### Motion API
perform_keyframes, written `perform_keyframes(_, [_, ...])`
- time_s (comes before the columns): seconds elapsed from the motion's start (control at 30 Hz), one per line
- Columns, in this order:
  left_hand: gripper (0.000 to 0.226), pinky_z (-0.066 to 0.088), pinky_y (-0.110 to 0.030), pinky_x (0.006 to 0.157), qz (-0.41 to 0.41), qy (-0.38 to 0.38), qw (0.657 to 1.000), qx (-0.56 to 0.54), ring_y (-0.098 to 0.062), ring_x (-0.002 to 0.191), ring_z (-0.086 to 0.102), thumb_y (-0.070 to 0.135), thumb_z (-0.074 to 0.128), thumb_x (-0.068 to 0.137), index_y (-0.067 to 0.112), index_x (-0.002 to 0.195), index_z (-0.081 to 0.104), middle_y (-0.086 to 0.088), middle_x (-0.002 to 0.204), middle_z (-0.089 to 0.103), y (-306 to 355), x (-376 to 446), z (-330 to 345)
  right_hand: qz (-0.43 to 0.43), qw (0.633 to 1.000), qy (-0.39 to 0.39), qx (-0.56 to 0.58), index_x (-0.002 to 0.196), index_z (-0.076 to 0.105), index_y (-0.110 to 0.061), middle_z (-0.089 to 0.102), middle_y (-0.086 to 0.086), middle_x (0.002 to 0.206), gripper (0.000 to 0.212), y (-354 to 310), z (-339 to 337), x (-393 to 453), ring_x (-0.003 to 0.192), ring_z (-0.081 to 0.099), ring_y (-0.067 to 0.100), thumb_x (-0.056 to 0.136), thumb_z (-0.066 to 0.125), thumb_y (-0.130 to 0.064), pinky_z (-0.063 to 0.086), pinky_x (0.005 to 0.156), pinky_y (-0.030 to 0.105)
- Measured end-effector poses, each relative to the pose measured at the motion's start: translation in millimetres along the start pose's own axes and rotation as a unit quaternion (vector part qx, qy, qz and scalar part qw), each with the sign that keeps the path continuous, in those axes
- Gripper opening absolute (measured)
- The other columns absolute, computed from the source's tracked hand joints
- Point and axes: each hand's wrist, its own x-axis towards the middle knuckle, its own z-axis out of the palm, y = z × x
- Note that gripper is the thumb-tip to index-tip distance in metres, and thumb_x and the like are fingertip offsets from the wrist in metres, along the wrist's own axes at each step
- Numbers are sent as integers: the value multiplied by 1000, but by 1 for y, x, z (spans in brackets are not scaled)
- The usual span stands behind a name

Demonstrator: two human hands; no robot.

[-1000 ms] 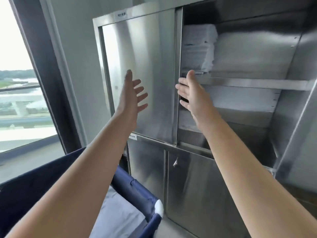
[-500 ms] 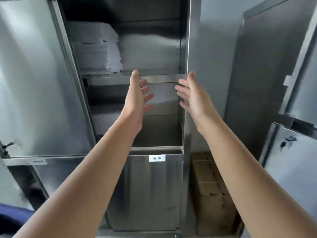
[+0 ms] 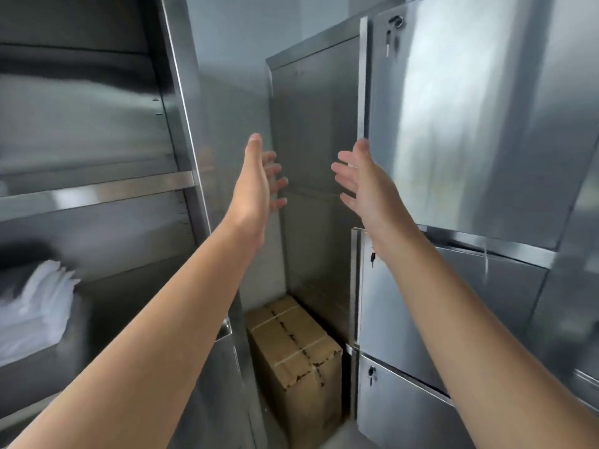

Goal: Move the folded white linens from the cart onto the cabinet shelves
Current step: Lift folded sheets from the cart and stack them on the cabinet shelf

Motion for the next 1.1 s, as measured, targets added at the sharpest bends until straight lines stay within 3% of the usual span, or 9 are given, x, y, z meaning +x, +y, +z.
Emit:
perform_keyframes(0.17, [57,48,-48,104,3,-86,996,-13,-19,114,63,63,27,101,24,130,56,-1,130,60,-4,12,50,-2,994,99,-43,148,43,-22,53,-3,144,62,-3,-48,-9,131,50,10,103,23,-58,32,118,42])
perform_keyframes(0.3, [62,46,-48,105,-3,-159,987,-25,-21,117,61,62,26,102,20,139,52,-4,136,58,-9,2,98,-9,983,174,-63,144,48,-17,59,4,138,62,-10,-94,-27,127,54,16,103,27,-57,38,113,45])
perform_keyframes(0.43, [57,49,-46,102,-12,-219,974,-48,-19,115,62,62,28,102,22,132,55,-2,136,58,-9,-14,151,-24,969,234,-69,145,47,-21,60,-6,131,61,-23,-144,-41,123,55,7,102,27,-59,34,115,42])
perform_keyframes(0.57, [57,49,-46,103,-17,-264,962,-68,-18,113,63,62,30,101,21,132,56,-1,132,60,-5,-36,203,-37,954,282,-93,145,46,-20,58,-6,135,62,-39,-195,-58,125,52,8,102,24,-60,33,117,42])
perform_keyframes(0.87, [59,48,-46,104,-8,-327,941,-83,-19,114,63,63,29,101,22,135,55,-3,133,60,3,-78,299,-42,935,334,-114,139,52,-5,56,17,139,65,-76,-285,-93,126,54,28,104,28,-54,36,114,49])
perform_keyframes(0.97, [59,47,-46,105,-4,-342,936,-86,-19,114,63,62,28,102,21,134,55,-2,129,62,4,-88,324,-53,932,343,-104,136,55,-17,60,4,136,56,-85,-313,-103,124,56,15,103,31,-55,39,113,40])
perform_keyframes(1.1, [56,48,-41,103,18,-364,927,-94,-16,112,63,60,25,103,21,128,58,0,122,65,9,-104,362,-73,914,379,-123,137,53,-19,60,-4,128,53,-97,-350,-112,121,56,10,103,32,-54,41,112,39])
